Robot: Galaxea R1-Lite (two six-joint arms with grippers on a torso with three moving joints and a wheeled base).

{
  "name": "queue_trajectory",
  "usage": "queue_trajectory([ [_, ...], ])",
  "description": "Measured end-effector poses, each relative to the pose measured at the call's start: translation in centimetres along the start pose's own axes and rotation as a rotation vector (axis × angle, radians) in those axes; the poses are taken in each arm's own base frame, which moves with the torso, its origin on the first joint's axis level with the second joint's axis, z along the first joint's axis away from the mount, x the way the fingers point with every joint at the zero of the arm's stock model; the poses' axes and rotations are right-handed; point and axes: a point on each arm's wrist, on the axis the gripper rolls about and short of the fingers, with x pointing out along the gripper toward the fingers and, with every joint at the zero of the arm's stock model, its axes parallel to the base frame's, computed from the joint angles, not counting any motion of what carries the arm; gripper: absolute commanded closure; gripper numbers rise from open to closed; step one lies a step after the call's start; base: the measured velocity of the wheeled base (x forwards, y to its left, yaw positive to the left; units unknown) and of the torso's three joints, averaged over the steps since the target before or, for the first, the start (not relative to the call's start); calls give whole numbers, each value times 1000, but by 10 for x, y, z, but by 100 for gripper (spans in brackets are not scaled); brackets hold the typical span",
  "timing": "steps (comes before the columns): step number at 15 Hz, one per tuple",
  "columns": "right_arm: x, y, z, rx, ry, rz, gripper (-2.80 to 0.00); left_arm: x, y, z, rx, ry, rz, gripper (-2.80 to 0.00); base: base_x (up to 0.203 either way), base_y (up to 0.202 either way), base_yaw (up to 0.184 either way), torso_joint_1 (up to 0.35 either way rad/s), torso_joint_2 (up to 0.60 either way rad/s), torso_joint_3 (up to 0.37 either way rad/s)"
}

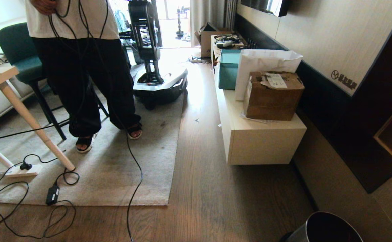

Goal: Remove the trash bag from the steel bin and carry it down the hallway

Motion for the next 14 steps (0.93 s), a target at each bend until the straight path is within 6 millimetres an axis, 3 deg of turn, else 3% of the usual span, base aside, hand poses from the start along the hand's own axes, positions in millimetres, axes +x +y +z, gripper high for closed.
queue_trajectory([
  [14,0,0,0,-42,3,3,0,0,0,0,0,1,0,0,0,0,0,0,0,0],
])
